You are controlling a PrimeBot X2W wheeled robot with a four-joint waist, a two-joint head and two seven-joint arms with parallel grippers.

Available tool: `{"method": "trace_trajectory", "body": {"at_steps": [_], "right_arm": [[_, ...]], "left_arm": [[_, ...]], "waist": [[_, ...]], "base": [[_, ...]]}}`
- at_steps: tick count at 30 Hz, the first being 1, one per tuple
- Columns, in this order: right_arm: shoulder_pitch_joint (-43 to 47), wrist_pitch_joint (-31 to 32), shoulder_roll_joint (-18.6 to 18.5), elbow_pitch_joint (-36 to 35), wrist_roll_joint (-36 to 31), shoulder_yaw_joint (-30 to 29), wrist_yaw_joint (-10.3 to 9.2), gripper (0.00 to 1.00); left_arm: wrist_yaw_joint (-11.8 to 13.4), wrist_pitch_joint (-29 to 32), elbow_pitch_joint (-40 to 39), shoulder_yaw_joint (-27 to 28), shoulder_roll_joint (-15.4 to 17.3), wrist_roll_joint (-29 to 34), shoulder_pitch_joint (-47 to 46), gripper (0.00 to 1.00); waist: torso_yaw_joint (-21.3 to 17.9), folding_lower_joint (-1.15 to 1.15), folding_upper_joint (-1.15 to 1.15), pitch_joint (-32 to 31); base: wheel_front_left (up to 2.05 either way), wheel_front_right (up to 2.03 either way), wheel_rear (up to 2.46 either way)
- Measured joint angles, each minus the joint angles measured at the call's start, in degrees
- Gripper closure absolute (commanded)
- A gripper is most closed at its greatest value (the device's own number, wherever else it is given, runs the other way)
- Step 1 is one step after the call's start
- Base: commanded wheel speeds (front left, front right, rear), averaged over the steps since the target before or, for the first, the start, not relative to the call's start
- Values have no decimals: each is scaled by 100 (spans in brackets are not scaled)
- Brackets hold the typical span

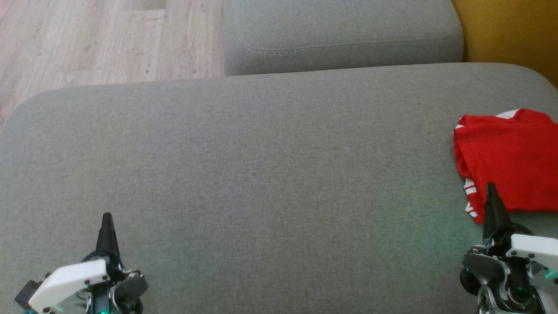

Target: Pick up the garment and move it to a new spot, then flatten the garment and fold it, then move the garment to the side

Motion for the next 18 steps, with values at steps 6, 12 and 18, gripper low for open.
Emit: {"method": "trace_trajectory", "body": {"at_steps": [6, 12, 18], "right_arm": [[0, 1, 1, 0, 0, -8, 0, 100], [0, 26, 1, 0, -1, -18, 0, 100], [0, 51, 2, 1, -1, -27, 0, 100]], "left_arm": [[0, 1, 0, 2, -1, 0, 0, 100], [0, 7, 0, 4, -2, 0, 0, 100], [0, 8, 0, 7, -4, 0, 0, 100]], "waist": [[0, 0, 0, 0], [0, 0, 0, 0], [0, 0, 0, 0]], "base": [[0, 0, 0], [0, 0, 0], [0, 0, 0]]}}
